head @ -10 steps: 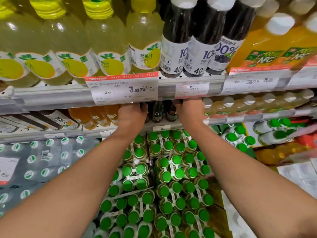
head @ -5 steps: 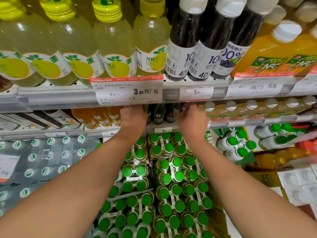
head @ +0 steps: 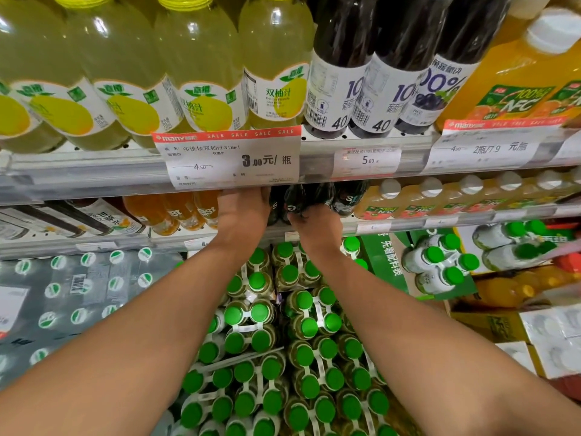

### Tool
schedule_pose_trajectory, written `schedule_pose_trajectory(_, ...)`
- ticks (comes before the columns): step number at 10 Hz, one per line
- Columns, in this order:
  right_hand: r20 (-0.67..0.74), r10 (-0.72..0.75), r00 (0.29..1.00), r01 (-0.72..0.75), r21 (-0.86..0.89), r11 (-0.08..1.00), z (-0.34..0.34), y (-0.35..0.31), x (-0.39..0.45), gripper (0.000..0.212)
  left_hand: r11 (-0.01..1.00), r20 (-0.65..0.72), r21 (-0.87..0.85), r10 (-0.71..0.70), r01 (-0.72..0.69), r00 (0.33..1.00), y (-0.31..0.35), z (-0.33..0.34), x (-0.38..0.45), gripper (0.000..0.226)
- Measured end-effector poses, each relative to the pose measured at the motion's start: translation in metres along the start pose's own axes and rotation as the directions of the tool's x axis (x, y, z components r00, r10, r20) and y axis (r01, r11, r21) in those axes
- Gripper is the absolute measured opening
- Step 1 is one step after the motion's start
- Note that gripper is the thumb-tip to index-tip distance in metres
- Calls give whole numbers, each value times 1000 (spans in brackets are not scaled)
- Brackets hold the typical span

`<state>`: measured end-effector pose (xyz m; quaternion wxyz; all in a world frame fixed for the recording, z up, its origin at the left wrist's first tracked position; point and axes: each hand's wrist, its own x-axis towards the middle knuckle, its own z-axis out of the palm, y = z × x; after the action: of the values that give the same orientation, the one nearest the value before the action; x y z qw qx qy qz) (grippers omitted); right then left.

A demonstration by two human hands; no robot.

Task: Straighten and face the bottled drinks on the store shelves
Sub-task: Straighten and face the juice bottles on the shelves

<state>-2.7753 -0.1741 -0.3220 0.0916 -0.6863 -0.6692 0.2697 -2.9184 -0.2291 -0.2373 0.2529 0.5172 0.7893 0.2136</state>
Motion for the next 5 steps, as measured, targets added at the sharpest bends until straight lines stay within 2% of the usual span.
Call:
schedule_pose_trajectory(2,-85,-14,996,17,28,999,7,-1,-3,45,999,-4,24,22,-22,1000,-7,6,3,12)
schedule_pose_trajectory(3,-82,-43,996,45,21,999,9,3,-5,44,999,-6,39,23,-23,1000,-8,7,3,12)
schedule_pose_trajectory(4,-33,-67,997,66,-6,998,4,18,-13,38,981,-64,195,29,-16,997,4,3,9,16)
schedule_pose_trajectory(5,-44,0,999,1,9,1000,-8,32,-16,35,976,-69,211,68,-52,995,12,-1,2,14)
